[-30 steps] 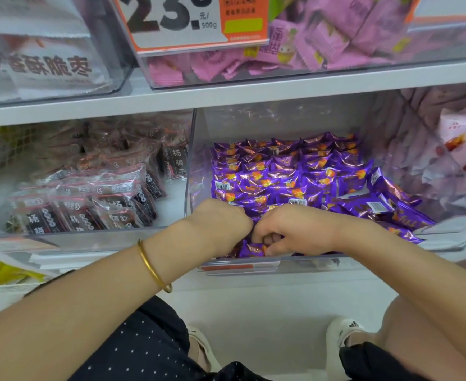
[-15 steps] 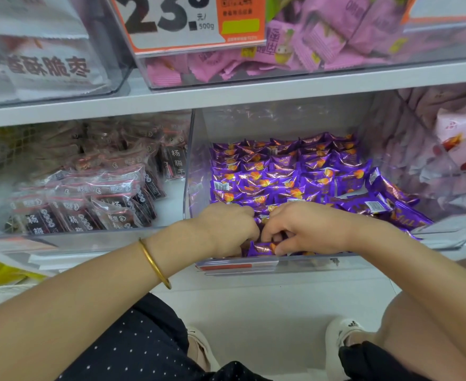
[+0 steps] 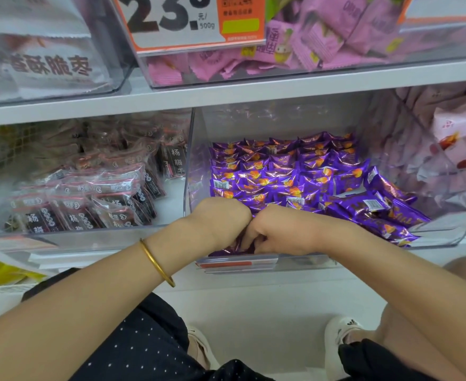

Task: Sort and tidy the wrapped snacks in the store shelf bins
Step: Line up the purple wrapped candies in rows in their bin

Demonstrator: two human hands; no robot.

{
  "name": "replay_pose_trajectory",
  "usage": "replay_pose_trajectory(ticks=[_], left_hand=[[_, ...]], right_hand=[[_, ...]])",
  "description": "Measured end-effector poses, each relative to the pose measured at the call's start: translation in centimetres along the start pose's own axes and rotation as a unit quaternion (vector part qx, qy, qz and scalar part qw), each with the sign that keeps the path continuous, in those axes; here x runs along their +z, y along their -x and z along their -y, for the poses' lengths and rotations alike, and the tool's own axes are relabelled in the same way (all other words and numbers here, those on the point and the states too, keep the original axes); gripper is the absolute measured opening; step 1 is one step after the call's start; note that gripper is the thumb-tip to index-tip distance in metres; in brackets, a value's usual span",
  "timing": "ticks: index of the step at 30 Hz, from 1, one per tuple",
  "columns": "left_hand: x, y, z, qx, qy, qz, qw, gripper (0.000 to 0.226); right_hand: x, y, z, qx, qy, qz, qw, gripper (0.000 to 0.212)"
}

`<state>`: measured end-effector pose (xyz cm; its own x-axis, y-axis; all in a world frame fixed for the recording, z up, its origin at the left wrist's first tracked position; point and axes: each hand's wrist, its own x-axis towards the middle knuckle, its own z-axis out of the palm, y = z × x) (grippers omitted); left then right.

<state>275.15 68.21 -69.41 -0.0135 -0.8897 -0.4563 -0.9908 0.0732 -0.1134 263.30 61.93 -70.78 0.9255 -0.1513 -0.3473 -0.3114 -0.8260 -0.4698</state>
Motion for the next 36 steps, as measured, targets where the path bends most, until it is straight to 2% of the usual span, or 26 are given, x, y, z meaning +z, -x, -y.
replay_pose_trajectory(ticks=[5, 10, 14, 17, 20, 22, 25, 28, 31, 33, 36], left_hand=[[-0.1, -0.3, 0.7, -0.003, 0.08, 0.053, 0.995, 0.015], [-0.3, -0.3, 0.8, -0.011, 0.124, 0.079, 0.989, 0.016], [-0.4, -0.3, 0.8, -0.016, 0.142, 0.096, 0.985, 0.015], [-0.9, -0.2, 1.1, -0.011, 0.175, 0.112, 0.978, 0.016], [-1.0, 0.2, 1.0, -0.025, 0.188, 0.079, 0.979, 0.013], [-0.8, 0.9, 0.4, -0.047, 0.155, 0.02, 0.987, 0.027], [0.2, 1.7, -0.8, -0.072, 0.153, -0.017, 0.985, 0.048], [1.2, 1.6, -0.9, -0.074, 0.171, -0.06, 0.981, 0.055], [1.6, 1.5, -0.9, -0.066, 0.261, -0.138, 0.953, 0.04], [1.8, 1.3, -1.1, -0.053, 0.287, -0.143, 0.946, 0.033], [1.9, 0.5, -1.1, -0.032, 0.24, -0.124, 0.962, 0.036]], right_hand=[[-0.1, 0.8, -0.4, 0.052, -0.138, 0.011, 0.989, 0.035], [0.3, 0.8, 0.2, 0.057, -0.185, 0.028, 0.981, 0.04], [0.4, 0.9, 0.1, 0.095, -0.319, 0.027, 0.943, 0.034], [0.2, 1.2, 0.0, 0.081, -0.356, 0.045, 0.93, 0.034], [-0.7, 1.8, -0.2, 0.074, -0.346, 0.008, 0.935, 0.031], [-1.8, 2.7, -0.9, 0.082, -0.316, -0.063, 0.943, 0.031], [-2.9, 3.8, -2.0, 0.108, -0.19, -0.133, 0.967, 0.031], [-2.3, 4.1, -2.6, 0.12, -0.069, -0.1, 0.985, 0.017], [-1.6, 4.2, -2.6, 0.126, 0.007, -0.051, 0.991, 0.028], [-1.5, 4.3, -2.7, 0.108, 0.028, -0.029, 0.993, 0.035], [-1.7, 4.5, -2.9, 0.107, 0.008, -0.013, 0.994, 0.037]])
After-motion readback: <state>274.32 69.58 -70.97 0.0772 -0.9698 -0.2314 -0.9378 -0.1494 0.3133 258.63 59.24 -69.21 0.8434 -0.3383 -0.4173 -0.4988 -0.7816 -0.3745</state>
